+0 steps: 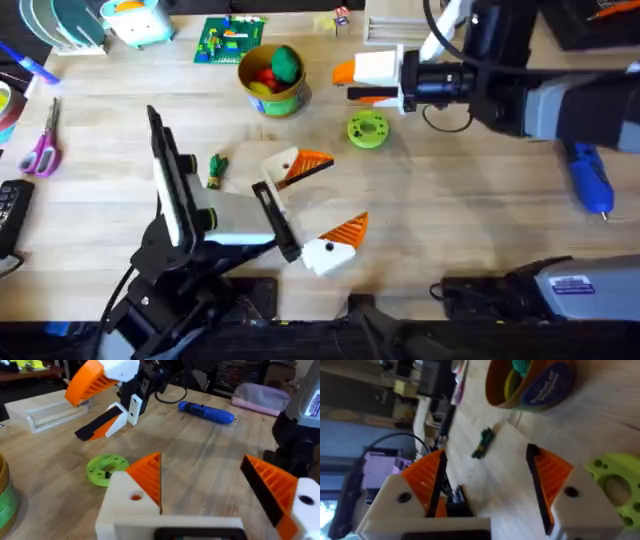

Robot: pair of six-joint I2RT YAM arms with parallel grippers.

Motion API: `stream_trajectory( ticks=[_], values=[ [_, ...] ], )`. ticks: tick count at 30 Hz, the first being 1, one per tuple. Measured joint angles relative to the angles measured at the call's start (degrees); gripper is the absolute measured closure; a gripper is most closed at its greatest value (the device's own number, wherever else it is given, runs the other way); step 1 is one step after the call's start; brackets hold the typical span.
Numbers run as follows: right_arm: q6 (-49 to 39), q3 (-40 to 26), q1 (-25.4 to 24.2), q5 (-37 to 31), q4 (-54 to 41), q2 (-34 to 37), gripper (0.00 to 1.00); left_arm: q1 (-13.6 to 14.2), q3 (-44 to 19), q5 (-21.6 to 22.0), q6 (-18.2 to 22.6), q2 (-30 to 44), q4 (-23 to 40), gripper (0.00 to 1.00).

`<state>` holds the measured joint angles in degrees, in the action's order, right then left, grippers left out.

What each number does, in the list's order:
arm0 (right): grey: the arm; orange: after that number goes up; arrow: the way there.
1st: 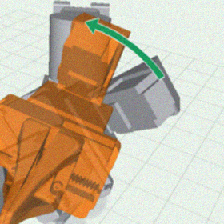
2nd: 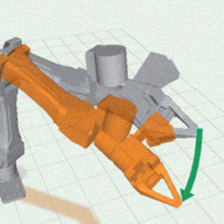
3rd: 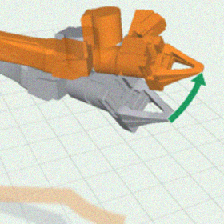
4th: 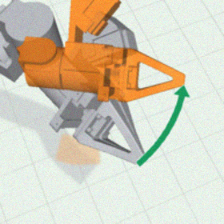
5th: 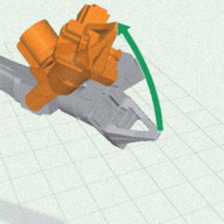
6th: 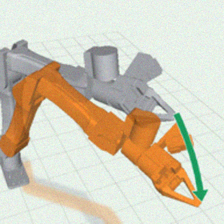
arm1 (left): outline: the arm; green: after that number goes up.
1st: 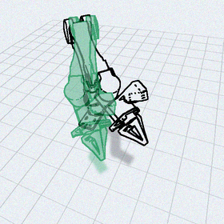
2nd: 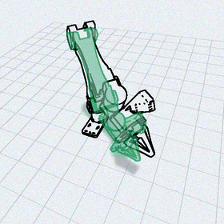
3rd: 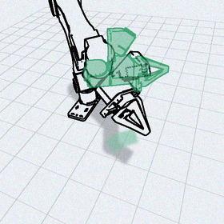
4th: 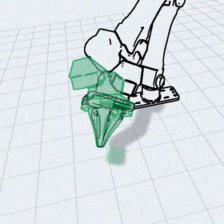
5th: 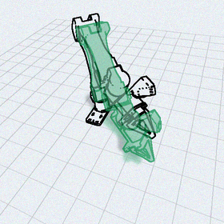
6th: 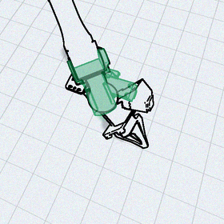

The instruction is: Pick up the gripper from the table and insert it into the empty holder that is missing its gripper. Then pick up a screw, insert it into the mounting hole, and use the screwdriver to tighten it. Finally, clean up the table by picking up the vegetable and placing it into the bucket.

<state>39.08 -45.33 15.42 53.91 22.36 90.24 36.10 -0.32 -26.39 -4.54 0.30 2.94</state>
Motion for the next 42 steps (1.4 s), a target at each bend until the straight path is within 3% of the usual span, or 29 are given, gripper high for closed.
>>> stream_trajectory(
  ticks=[6,10,14,19,22,24,42],
  values=[
    [-23.2,-12.3,1.7,-12.4,-32.5,0.0,0.070,0.0,0.0,0.0,0.0,0.0,0.0,0.007],
    [-37.7,-18.3,4.7,-23.3,-45.6,0.0,0.068,0.0,0.0,0.0,0.0,0.0,0.0,0.009],
    [-49.7,-19.4,9.7,-32.7,-52.6,0.0,0.068,0.0,0.0,0.0,0.0,0.0,0.0,0.008],
    [-58.2,-19.4,14.3,-40.1,-53.7,0.1,0.092,0.0,0.0,0.0,0.0,0.0,0.0,0.009],
    [-60.3,-19.4,14.8,-42.4,-53.7,1.1,0.215,0.0,0.0,0.0,0.0,0.0,0.0,0.008],
    [-61.1,-19.4,14.9,-43.4,-53.8,2.2,0.248,0.0,0.0,0.0,0.0,0.0,0.0,0.008],
    [-62.3,-19.4,15.5,-46.4,-52.2,7.8,0.438,0.0,0.0,0.0,0.0,0.0,0.0,0.008]
  ],
)
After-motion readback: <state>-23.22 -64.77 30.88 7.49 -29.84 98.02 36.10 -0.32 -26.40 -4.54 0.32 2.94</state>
